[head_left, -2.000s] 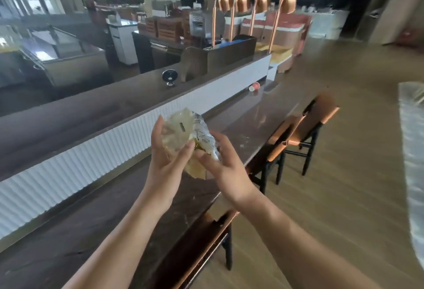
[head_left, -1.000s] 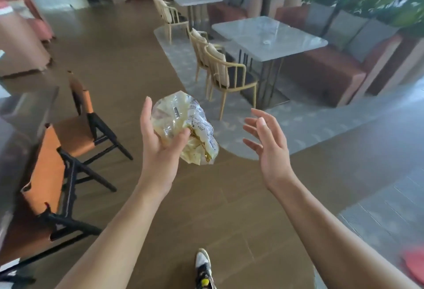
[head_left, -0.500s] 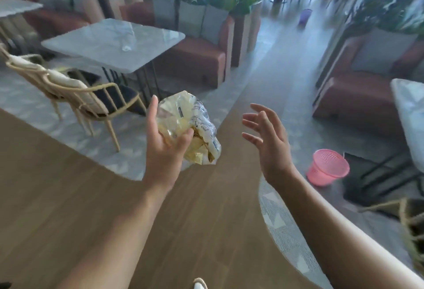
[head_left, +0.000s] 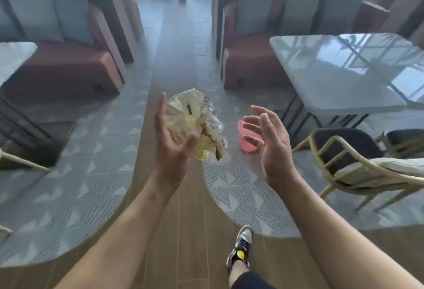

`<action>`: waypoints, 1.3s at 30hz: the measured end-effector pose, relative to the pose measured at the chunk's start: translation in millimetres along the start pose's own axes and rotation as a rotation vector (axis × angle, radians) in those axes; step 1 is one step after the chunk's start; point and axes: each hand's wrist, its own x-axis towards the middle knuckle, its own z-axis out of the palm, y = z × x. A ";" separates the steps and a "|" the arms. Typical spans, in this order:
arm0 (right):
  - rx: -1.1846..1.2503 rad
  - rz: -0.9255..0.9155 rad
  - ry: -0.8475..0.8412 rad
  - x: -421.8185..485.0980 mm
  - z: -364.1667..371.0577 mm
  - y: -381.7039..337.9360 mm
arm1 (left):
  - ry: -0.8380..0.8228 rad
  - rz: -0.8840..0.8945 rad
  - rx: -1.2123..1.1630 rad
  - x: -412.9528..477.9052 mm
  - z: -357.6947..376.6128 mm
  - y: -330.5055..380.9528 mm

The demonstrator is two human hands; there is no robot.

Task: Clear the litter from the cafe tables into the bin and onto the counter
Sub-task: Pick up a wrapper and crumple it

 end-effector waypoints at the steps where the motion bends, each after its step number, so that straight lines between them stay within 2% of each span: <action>1: 0.003 -0.002 0.019 15.0 -9.7 2.8 | -0.024 0.002 -0.006 13.3 17.4 -5.6; 6: 0.017 0.005 0.085 108.7 -56.5 14.3 | -0.088 0.018 0.054 84.6 101.0 -33.7; 13: -0.025 0.019 0.116 231.3 -112.2 12.9 | -0.114 -0.023 0.023 177.6 199.4 -78.7; 18: -0.056 0.039 0.144 302.5 -132.0 27.7 | -0.118 0.001 0.028 236.8 247.2 -112.4; 23: -0.082 0.070 0.182 377.2 -142.7 48.4 | -0.182 -0.077 -0.031 308.8 286.6 -155.5; 32: -0.151 0.163 0.290 525.2 -151.3 99.3 | -0.261 -0.155 0.055 445.7 352.0 -265.4; 39: -0.189 0.246 0.363 611.1 -182.6 168.2 | -0.313 -0.256 0.155 502.3 409.2 -345.6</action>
